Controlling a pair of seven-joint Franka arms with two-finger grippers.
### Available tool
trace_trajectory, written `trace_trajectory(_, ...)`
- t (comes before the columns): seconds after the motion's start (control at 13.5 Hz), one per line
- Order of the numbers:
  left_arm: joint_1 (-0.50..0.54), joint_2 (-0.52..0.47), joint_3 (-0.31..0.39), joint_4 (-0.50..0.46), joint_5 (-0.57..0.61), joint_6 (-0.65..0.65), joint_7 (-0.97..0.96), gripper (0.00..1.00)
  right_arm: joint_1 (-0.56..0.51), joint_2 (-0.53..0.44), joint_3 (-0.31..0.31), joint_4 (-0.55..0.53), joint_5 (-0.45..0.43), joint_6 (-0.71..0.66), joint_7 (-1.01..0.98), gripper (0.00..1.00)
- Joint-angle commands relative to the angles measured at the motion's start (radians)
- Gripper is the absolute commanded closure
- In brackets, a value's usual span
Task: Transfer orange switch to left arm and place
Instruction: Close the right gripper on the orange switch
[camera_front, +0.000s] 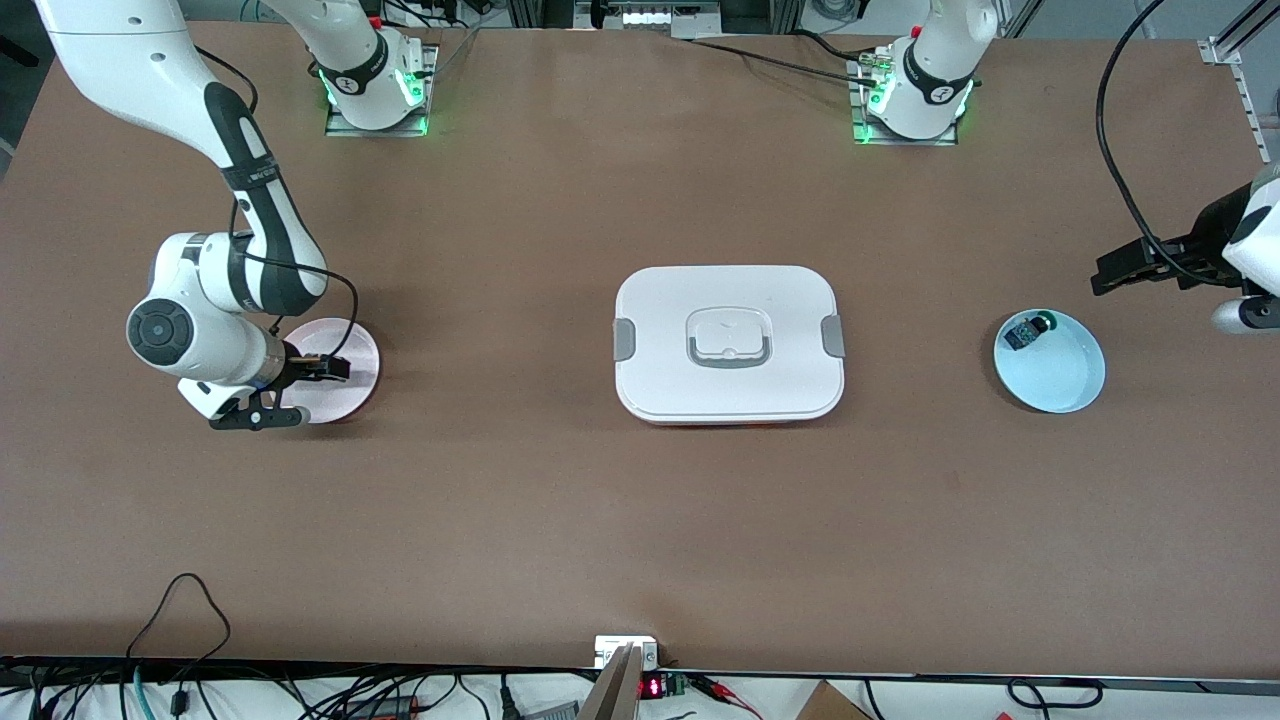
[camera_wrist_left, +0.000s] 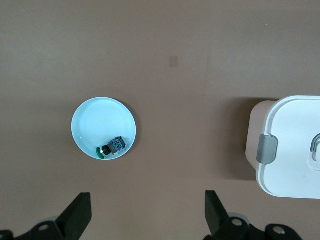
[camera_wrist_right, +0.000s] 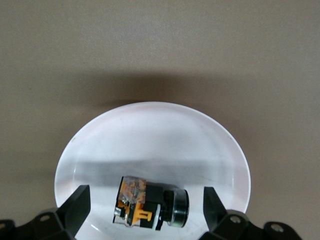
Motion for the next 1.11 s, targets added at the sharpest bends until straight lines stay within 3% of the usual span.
trace_trajectory(0.0, -0.004, 0.013, 0.001, 0.029, 0.024, -0.012, 0.016, 0.00, 0.001, -0.004, -0.001, -0.028, -0.010, 0.026, 0.004, 0.00)
trace_trajectory(1.04, -0.003, 0.013, 0.003, 0.029, 0.024, -0.012, 0.016, 0.00, -0.002, -0.009, -0.003, -0.110, -0.004, 0.111, 0.009, 0.00)
